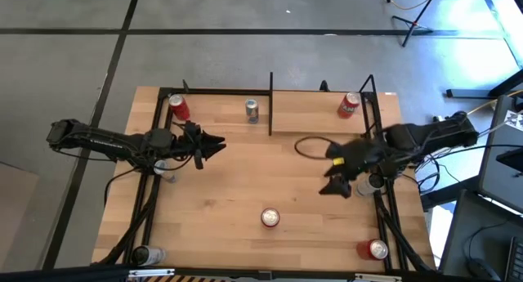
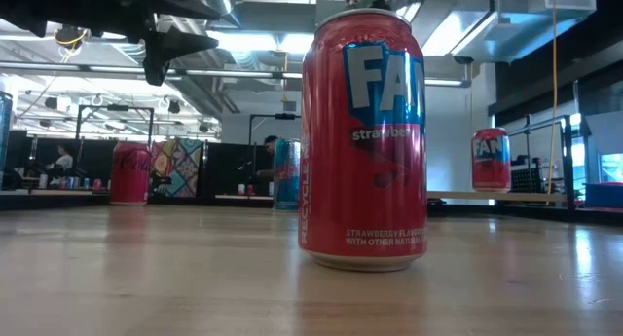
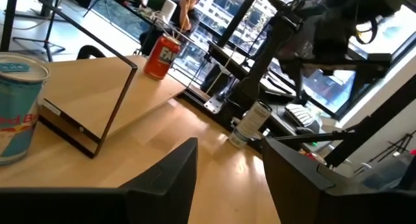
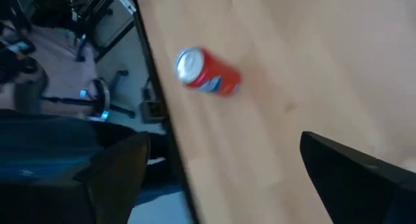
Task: Place canned beverage on shelf
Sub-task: Put the orange soda can on the shelf aligned with the other orange soda can
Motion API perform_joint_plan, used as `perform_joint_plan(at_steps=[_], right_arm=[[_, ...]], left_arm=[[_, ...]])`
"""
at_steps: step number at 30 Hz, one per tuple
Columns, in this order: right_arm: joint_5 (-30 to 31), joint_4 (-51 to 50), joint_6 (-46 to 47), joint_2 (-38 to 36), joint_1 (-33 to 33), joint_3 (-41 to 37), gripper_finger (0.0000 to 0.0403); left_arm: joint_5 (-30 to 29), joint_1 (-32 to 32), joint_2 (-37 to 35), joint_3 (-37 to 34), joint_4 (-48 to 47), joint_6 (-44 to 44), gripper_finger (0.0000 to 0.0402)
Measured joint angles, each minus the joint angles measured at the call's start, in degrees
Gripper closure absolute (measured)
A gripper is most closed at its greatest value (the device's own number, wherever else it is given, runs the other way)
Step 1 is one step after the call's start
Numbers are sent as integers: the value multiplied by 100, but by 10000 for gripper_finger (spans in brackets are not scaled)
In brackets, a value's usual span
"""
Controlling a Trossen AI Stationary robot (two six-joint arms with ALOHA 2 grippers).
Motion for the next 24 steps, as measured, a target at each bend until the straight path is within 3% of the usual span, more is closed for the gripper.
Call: perform_joint_plan(at_steps=[6,11,17,24], right_arm=[[390,126,1375,227,877,157,17],[704,-207,1418,953,1197,1082,17],[1128,-841,599,2018,1200,2155,17],[1784,-330,-1184,3004,1200,2396,17]], left_arm=[[7,0,0,0,0,4,236],[239,0,0,0,19,4,236],[699,-216,0,1,14,7,236],[697,-758,0,0,-28,11,237]])
